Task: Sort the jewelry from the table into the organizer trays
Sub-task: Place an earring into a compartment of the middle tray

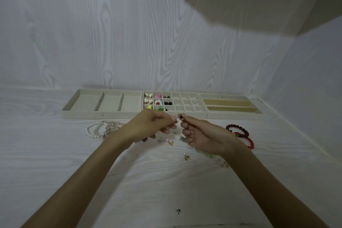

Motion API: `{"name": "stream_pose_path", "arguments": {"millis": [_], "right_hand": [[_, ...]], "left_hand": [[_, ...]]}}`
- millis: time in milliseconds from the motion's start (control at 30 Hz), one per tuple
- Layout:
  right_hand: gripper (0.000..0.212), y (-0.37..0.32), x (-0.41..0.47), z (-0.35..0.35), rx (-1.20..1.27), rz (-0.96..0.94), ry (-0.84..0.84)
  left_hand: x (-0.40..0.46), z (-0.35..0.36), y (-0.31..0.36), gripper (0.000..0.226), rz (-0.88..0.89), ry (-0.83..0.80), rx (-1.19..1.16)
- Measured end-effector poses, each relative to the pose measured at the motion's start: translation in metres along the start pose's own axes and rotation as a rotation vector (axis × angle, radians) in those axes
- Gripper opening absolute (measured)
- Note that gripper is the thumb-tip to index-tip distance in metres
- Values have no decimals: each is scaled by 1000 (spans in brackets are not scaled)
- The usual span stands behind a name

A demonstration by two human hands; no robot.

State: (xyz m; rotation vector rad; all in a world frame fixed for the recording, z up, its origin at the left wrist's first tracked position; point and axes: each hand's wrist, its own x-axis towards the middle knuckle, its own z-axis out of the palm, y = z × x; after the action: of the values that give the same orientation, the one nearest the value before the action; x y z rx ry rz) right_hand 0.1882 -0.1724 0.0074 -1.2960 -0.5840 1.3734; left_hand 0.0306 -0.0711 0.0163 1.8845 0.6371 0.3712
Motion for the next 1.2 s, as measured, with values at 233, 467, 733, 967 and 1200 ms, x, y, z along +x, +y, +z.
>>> {"name": "stream_pose_path", "arguments": {"millis": [233, 467, 733, 967, 1200], "right_hand": [[11, 15, 6, 10, 41, -67, 94], [20, 13, -6, 12, -367, -329, 234], [11, 8, -9, 15, -645, -549, 288], [3, 8, -6, 18, -680, -500, 287], [24, 4, -13, 18, -634, -462, 186]], "left_hand": [[2, 8, 4, 24, -23, 74, -71], [-1, 3, 2, 19, 22, 129, -134], [-1, -7, 2, 19, 42, 59, 4], [-2, -6, 0, 20, 110, 139, 15], [-3, -8, 3, 19, 82, 150, -38]]}}
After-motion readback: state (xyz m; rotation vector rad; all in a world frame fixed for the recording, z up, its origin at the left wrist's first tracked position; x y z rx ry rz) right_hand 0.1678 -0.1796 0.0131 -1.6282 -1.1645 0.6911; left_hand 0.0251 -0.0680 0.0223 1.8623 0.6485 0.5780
